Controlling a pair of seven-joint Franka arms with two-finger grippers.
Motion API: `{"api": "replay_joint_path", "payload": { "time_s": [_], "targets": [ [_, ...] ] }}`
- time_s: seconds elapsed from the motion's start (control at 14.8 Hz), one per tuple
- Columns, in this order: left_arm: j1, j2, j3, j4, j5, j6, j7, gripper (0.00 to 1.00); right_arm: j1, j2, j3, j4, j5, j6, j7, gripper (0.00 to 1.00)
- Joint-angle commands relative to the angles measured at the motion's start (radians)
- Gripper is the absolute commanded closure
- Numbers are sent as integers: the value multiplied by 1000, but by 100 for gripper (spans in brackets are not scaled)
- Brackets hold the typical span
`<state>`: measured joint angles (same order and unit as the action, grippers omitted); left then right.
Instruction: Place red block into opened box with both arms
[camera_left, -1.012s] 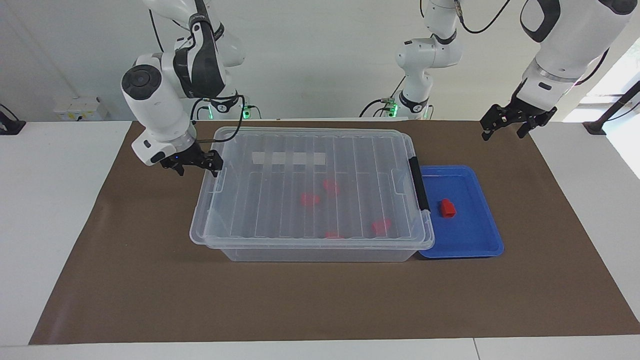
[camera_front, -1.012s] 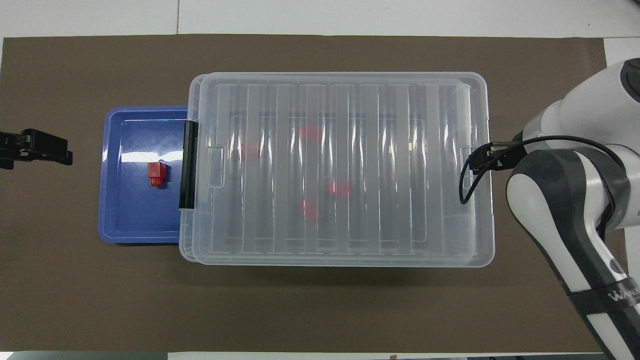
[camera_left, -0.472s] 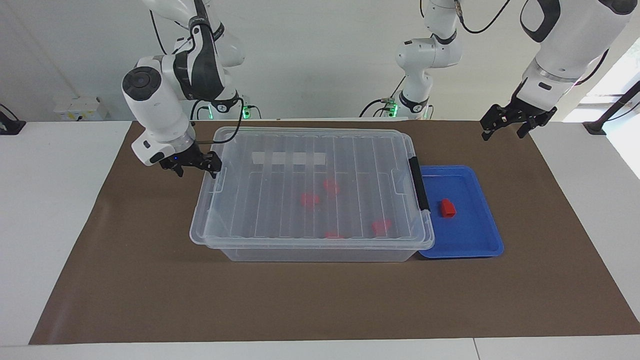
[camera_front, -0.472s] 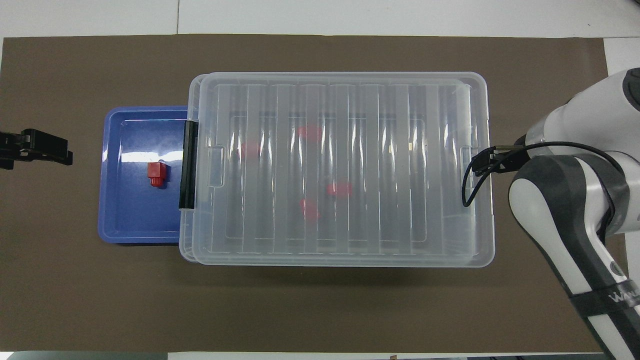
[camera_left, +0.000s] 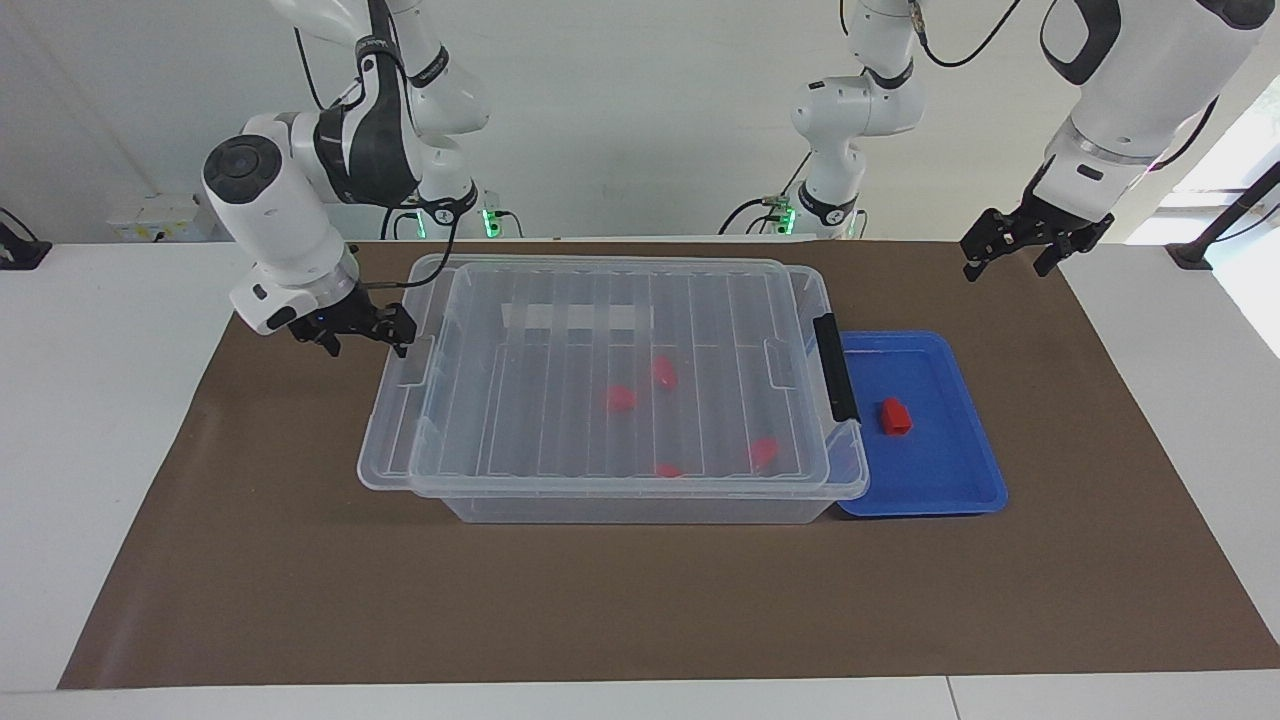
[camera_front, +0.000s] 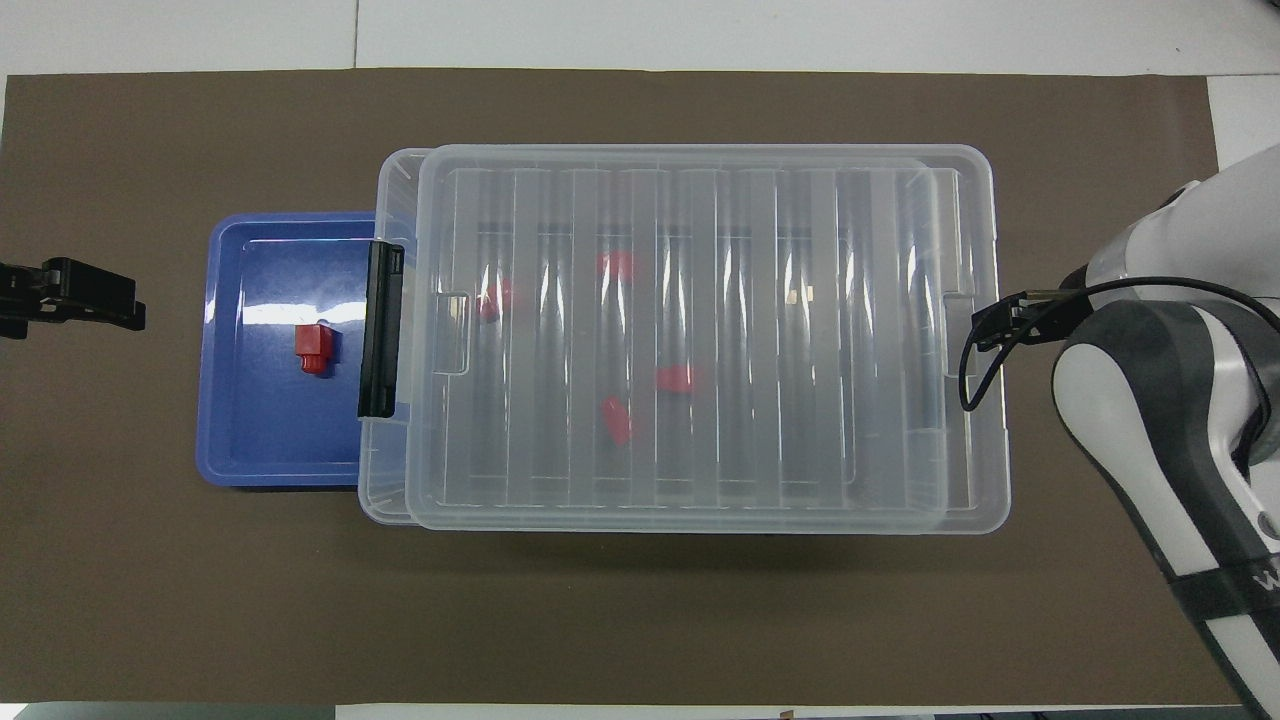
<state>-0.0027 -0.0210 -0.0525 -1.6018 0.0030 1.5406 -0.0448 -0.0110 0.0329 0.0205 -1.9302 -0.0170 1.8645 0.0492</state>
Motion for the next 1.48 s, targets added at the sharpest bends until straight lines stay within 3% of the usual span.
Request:
{"api": "replay_joint_path", "payload": {
  "time_s": [0.0, 0.2, 0.4, 0.67, 0.81, 1.15, 1.42],
  "targets": [
    [13, -7, -7, -4, -8, -14, 14, 0, -10, -24, -23, -24, -29, 21, -63, 0],
    [13, -11, -9, -29, -8, 40, 17, 0, -10, -24, -62, -23, -32, 22, -129, 0],
    [9, -45, -9, -139, -8, 183, 17, 0, -12, -22, -82, -21, -32, 24, -166, 0],
    [0, -36, -9, -307, -8, 401, 25, 0, -12, -21, -119, -19, -32, 27, -224, 0],
    [-5, -1, -9, -374, -8, 505, 23, 0, -12, -19, -128, -16, -32, 32, -242, 0],
    [-28, 142, -9, -421, -8, 709, 17, 0, -15, -13, -174, 0, -32, 30, -324, 0],
    [-42, 203, -9, -510, -8, 909, 13, 0, -17, -13, -198, 0, -32, 32, -365, 0]
  ]
}}
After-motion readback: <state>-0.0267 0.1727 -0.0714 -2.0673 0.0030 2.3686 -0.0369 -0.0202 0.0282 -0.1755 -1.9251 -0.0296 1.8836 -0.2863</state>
